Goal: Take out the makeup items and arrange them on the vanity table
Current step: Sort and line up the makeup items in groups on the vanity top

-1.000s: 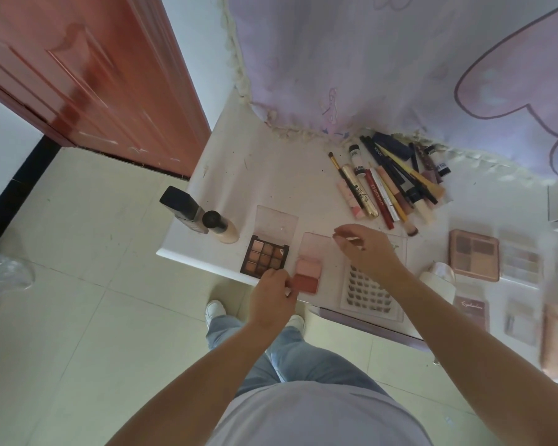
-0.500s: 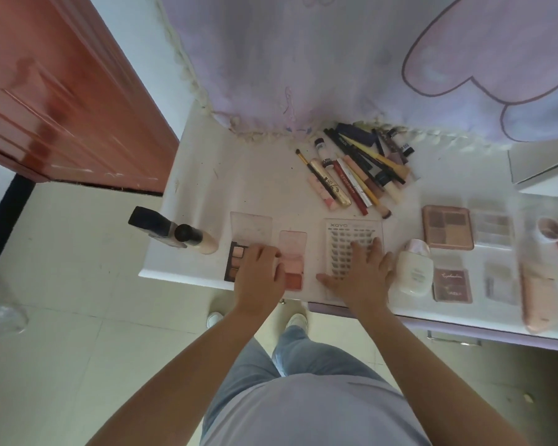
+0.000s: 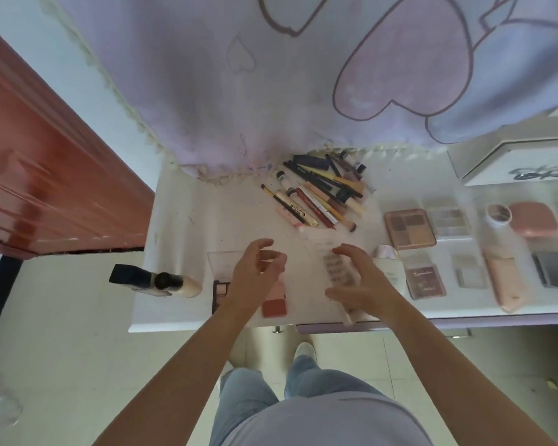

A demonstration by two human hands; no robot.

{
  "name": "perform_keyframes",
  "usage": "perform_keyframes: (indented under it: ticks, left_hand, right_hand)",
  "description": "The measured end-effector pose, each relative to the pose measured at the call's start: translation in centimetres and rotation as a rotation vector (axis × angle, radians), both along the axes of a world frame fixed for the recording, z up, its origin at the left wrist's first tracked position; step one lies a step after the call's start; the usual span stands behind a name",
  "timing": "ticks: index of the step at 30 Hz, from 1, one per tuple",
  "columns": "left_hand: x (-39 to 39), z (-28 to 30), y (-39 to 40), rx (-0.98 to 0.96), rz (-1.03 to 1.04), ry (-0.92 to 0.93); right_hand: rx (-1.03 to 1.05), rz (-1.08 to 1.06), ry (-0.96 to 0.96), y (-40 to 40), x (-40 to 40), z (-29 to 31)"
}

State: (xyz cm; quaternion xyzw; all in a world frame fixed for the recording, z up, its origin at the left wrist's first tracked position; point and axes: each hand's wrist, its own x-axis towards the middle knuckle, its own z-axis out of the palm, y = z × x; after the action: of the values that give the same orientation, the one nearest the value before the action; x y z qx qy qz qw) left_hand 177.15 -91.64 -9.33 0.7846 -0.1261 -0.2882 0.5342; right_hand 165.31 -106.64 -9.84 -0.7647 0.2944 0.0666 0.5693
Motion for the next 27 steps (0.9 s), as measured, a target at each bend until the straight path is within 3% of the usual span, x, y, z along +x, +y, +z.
perform_keyframes:
  ticks: [2,4,7,11,18,22,27]
  left_hand:
    - [0.7,1.0,-0.8,-0.111,-0.096,0.179]
    - [1.5,1.9,-1.4,-0.150,-0.250,0.238]
    - [2.1,3.0,-1.9,-0.198,-0.361,0.335]
    - [2.2,3.8,-1.9,-0.295,-0.363,0.447]
    - [2.2,4.2,-1.8,-0.551,-0.233,0.416]
    - [2.3,4.7,-1.4,-0.507,-0.148,0.300]
    - [2.1,5.3,-0.7,-0.440,-0.083,0.262]
  right_hand:
    - [0.170,0.035,-0.053,-0.5,-0.1,1.7]
    - [0.273,0.114,-0.067,-0.9,0.1,3.1]
    - [0.293,0.242,-0.095,-1.1,0.8,4.3]
    - [0.286,0.322,-0.133,-1.0,1.7,5.1]
    - [0.281,0.267,-0.196,-0.3,2.5,5.7]
    - [0.152,0.382,-0.125,-0.3,3.0,5.9]
    - [0.220,0.431,-0.115,-0.1,4.1,6.6]
